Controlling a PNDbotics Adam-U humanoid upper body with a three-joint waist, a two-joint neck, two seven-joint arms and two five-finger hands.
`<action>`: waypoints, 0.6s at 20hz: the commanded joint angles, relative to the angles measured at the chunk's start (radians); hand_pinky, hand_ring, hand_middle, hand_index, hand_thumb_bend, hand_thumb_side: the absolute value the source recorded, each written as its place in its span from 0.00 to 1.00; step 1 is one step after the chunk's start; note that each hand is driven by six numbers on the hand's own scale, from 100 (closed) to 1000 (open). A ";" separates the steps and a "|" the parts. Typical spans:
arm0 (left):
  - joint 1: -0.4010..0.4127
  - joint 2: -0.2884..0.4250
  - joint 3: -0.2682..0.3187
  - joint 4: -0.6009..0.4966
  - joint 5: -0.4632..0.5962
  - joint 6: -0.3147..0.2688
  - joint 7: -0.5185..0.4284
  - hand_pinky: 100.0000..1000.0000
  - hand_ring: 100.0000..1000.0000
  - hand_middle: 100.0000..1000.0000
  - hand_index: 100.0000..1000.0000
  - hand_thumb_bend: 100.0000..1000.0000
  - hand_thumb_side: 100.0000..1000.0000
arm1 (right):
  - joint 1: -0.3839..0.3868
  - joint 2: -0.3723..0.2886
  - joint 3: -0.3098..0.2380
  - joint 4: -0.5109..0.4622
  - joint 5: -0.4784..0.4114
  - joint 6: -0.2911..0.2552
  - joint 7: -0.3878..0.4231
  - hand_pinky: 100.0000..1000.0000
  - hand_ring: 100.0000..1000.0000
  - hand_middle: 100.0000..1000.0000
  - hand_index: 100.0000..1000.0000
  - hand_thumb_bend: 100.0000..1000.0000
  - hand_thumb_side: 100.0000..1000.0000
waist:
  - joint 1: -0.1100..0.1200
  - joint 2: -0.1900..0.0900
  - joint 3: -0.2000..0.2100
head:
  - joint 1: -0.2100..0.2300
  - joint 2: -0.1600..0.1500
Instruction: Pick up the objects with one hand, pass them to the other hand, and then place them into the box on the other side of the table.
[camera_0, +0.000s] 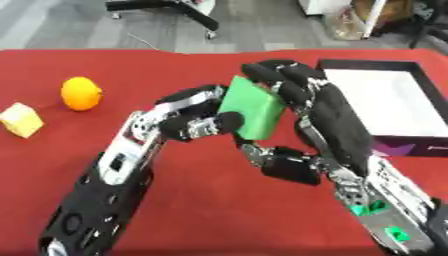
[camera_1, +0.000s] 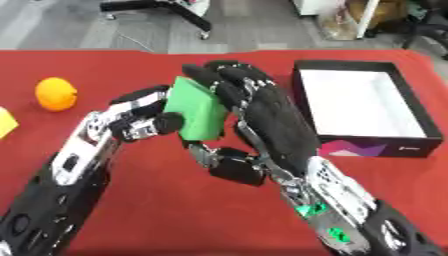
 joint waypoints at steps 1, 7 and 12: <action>-0.004 0.007 0.001 -0.029 0.008 -0.001 -0.003 0.65 0.64 0.51 0.60 0.00 0.59 | -0.016 -0.008 -0.031 -0.018 -0.016 0.029 -0.054 0.67 0.72 0.52 0.82 0.00 0.00 | -0.001 -0.010 0.000 | -0.003 -0.003; 0.003 0.007 0.010 -0.021 -0.005 0.008 -0.003 0.65 0.64 0.53 0.64 0.00 0.67 | -0.014 -0.009 -0.028 -0.018 -0.049 0.050 -0.155 0.62 0.67 0.46 0.70 0.00 0.00 | -0.001 -0.009 -0.001 | -0.005 -0.003; 0.015 0.008 0.025 0.001 -0.040 0.010 -0.003 0.65 0.66 0.57 0.67 0.00 0.80 | -0.013 -0.011 -0.028 -0.018 -0.072 0.063 -0.212 0.61 0.66 0.44 0.65 0.00 0.01 | -0.001 -0.009 -0.003 | -0.011 -0.003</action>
